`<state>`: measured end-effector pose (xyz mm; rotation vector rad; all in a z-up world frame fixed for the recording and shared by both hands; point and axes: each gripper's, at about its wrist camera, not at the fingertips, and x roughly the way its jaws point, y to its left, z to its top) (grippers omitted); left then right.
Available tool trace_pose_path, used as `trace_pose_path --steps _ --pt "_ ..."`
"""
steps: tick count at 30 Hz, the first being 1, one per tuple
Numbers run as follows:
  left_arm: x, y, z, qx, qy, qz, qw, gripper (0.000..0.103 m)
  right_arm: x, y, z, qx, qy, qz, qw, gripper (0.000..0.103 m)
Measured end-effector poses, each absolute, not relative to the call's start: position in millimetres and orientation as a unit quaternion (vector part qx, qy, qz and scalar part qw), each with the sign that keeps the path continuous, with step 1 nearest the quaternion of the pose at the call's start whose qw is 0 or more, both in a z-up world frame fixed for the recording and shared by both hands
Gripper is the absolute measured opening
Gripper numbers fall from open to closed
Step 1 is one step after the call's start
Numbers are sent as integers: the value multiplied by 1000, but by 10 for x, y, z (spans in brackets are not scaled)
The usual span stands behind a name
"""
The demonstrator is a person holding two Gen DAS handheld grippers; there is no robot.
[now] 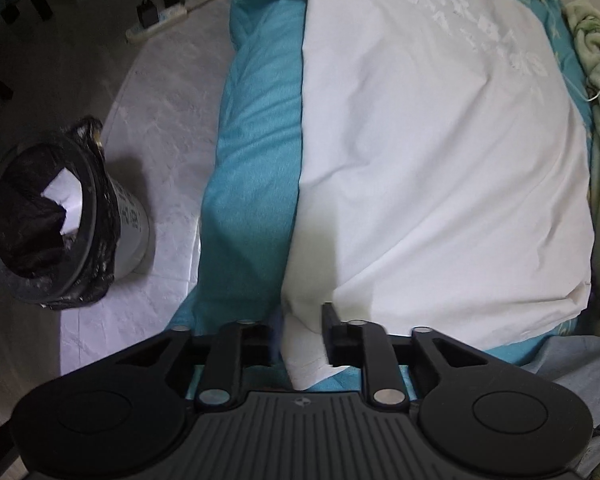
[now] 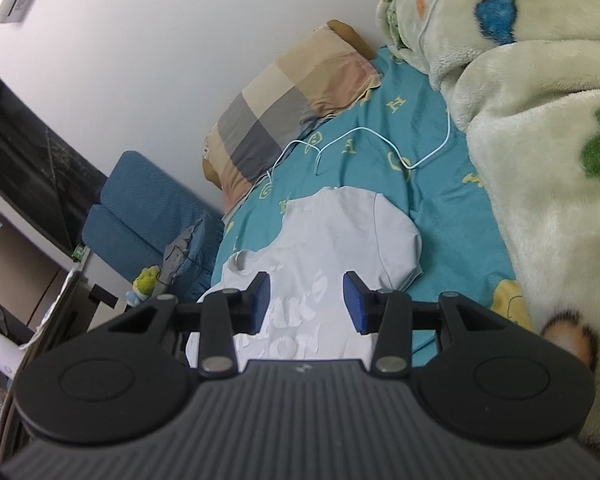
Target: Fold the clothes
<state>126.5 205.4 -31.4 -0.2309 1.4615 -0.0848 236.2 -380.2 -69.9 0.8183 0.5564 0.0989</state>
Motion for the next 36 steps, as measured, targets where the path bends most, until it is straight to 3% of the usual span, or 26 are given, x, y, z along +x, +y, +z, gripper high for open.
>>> trace_pose_path --steps 6,10,17,25,28,30,32,36 --pt "1299 1328 180 -74 563 -53 821 48 2520 -3863 -836 403 286 33 869 44" --pt "1462 634 223 -74 500 -96 857 53 2653 -3875 -974 415 300 26 858 44" --pt "1969 -365 28 -93 464 -133 871 56 2895 -3768 -1217 416 324 20 849 44" --pt "2403 -68 -1208 -32 441 -64 895 63 3003 -3621 -1205 368 323 9 872 44" --pt "2523 -24 -1425 -46 435 -56 898 65 3022 -3541 -1164 344 320 13 883 44" --pt "2523 -124 -1479 -23 414 -58 908 77 3027 -3502 -1142 333 318 16 888 44" --pt "2521 -233 -1529 2 392 -60 918 81 3029 -3473 -1120 324 316 18 892 44" --pt "2547 -302 -1617 19 380 -54 923 83 3012 -3504 -1094 321 311 14 894 44"
